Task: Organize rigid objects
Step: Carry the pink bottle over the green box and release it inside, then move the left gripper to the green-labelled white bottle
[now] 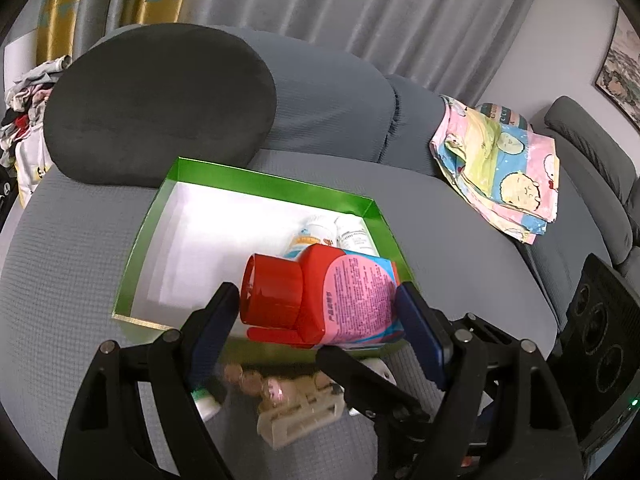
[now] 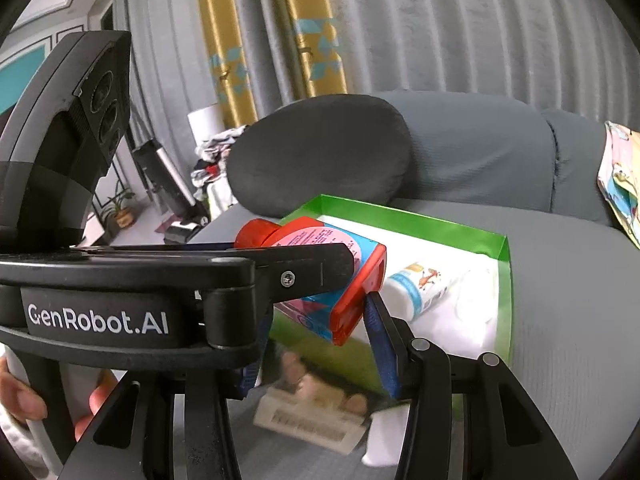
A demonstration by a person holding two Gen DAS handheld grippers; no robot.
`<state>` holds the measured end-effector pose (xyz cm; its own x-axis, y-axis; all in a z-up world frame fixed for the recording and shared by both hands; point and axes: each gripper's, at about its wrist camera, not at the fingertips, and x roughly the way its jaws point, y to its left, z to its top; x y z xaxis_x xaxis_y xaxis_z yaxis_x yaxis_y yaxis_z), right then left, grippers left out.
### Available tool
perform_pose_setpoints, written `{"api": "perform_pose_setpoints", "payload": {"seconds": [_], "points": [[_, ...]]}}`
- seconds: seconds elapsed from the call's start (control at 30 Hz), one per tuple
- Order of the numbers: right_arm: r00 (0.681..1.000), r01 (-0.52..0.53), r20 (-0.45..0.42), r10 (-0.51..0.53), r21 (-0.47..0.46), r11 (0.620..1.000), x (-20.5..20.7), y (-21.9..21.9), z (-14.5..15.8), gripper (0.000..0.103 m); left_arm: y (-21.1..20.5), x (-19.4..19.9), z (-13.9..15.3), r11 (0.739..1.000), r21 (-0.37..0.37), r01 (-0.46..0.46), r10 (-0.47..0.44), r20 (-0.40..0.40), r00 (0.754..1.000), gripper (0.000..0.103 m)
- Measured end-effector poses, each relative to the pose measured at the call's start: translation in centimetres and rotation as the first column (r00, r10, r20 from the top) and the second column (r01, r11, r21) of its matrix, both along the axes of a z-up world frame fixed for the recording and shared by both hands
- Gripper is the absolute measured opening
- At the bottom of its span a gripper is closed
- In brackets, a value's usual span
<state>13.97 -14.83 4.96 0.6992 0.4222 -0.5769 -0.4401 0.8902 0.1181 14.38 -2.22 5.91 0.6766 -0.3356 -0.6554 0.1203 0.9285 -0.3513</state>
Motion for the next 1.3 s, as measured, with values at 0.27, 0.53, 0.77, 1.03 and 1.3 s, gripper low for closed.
{"api": "perform_pose_setpoints", "payload": {"seconds": [0.27, 0.53, 0.77, 1.03, 1.3], "points": [[0.999, 0.024, -0.045, -0.023, 0.005, 1.0, 3.4, -0.4, -1.4, 0.049, 0.5, 3.1, -1.6, 0.999, -0.037, -0.018, 0.015, -0.065, 0.998, 0.079], [0.993, 0.092, -0.072, -0.094, -0.027, 0.995, 4.4, -1.4, -2.3, 0.066, 1.5, 4.1, -2.4, 0.997, -0.029, -0.076, 0.071, -0.13, 0.989, 0.092], [0.99, 0.128, -0.055, -0.128, -0.007, 0.992, 1.3, -4.0, -1.5, 0.066, 4.2, 1.5, -1.6, 0.991, 0.016, -0.131, 0.132, -0.115, 0.984, 0.092], [0.99, 0.124, -0.06, -0.125, -0.027, 0.992, -1.8, -4.5, -1.4, 0.067, 7.3, -2.7, -1.8, 0.978, 0.059, -0.2, 0.206, -0.113, 0.972, 0.092], [0.993, 0.037, -0.11, -0.041, -0.045, 0.998, -5.1, -1.7, -3.1, 0.067, 9.2, -6.4, -5.3, 0.968, 0.055, -0.244, 0.25, -0.197, 0.948, 0.092]]}}
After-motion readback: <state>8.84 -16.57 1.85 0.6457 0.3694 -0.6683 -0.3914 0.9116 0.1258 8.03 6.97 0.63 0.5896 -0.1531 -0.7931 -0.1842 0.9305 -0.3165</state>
